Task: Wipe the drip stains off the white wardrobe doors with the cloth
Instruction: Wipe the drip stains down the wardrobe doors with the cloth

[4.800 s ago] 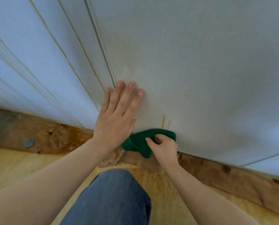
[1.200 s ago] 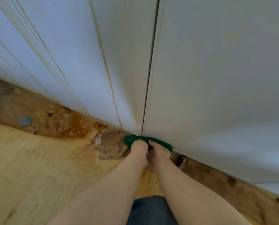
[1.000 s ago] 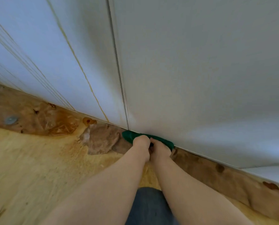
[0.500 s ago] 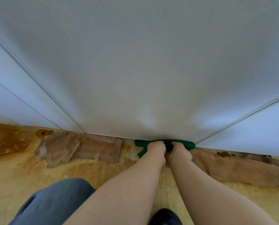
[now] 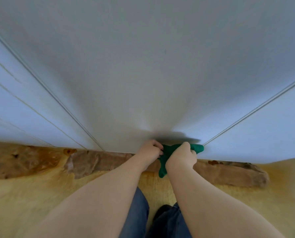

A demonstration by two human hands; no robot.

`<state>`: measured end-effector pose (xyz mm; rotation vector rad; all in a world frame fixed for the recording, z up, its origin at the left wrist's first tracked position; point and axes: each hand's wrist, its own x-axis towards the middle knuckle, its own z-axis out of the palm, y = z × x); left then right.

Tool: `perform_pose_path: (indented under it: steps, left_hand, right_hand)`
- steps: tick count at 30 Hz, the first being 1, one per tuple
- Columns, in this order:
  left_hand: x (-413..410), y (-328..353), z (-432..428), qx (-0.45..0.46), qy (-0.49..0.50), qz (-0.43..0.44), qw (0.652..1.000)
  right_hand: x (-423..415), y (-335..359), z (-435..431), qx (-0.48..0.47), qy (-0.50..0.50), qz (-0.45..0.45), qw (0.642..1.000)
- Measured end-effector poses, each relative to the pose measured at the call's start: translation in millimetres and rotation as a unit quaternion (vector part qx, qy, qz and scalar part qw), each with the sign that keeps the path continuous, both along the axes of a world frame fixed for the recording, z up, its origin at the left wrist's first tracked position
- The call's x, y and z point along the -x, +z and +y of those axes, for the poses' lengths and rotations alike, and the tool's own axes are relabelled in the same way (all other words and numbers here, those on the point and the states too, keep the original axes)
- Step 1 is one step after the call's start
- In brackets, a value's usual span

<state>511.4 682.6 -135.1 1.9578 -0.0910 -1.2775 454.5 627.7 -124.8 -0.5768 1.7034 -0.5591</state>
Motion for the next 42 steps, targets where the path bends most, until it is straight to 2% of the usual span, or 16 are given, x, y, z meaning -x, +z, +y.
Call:
perform_pose_path:
  steps: [7, 10, 13, 15, 17, 20, 22, 24, 27, 29, 31, 35, 39, 42]
  left_hand:
    - [4.3, 189.1, 15.5, 0.008, -0.065, -0.095, 0.993]
    - [11.3, 272.8, 17.5, 0.022, -0.068, -0.095, 0.993]
    - [21.3, 356.6, 16.7, 0.071, -0.021, -0.066, 0.995]
    - [26.6, 416.4, 22.9, 0.112, -0.016, -0.057, 0.992]
    - [31.6, 459.5, 33.1, 0.127, -0.063, -0.028, 0.989]
    - [27.0, 507.9, 49.1, 0.124, -0.120, 0.073, 0.982]
    - [23.7, 531.8, 57.6, 0.163, -0.135, 0.128, 0.969]
    - [20.2, 552.3, 62.0, 0.214, -0.150, 0.158, 0.952]
    - [13.8, 600.3, 71.3, 0.306, -0.172, 0.153, 0.924]
    - [9.0, 640.5, 78.1, 0.364, -0.190, 0.126, 0.903]
    - [5.4, 687.2, 86.3, 0.426, -0.174, 0.058, 0.886]
    - [-7.9, 766.8, 105.4, 0.498, -0.049, -0.113, 0.858]
    - [-20.7, 830.0, 140.7, 0.529, 0.021, -0.277, 0.802]
    - [-31.8, 865.5, 169.1, 0.548, 0.033, -0.367, 0.751]
  right_hand:
    - [30.3, 182.7, 14.0, 0.013, 0.021, -0.067, 0.997]
    - [51.0, 260.6, 12.0, -0.008, 0.048, -0.107, 0.993]
    - [72.9, 337.3, 12.8, -0.033, 0.086, -0.171, 0.981]
    - [85.4, 394.4, 16.9, -0.043, 0.101, -0.238, 0.965]
    - [95.5, 437.1, 21.0, -0.022, 0.124, -0.285, 0.950]
    - [98.4, 496.1, 23.3, 0.037, 0.185, -0.333, 0.924]
    - [94.6, 531.3, 23.5, 0.085, 0.231, -0.356, 0.902]
    - [88.8, 565.4, 22.2, 0.132, 0.288, -0.367, 0.874]
    - [79.4, 621.0, 16.2, 0.190, 0.358, -0.414, 0.815]
    - [73.9, 662.1, 12.9, 0.223, 0.395, -0.447, 0.771]
    - [69.2, 705.5, 14.1, 0.263, 0.433, -0.470, 0.723]
    - [49.9, 769.5, 20.9, 0.379, 0.487, -0.449, 0.646]
    - [24.7, 820.4, 44.4, 0.470, 0.551, -0.406, 0.558]
    - [8.4, 856.6, 70.4, 0.549, 0.525, -0.400, 0.513]
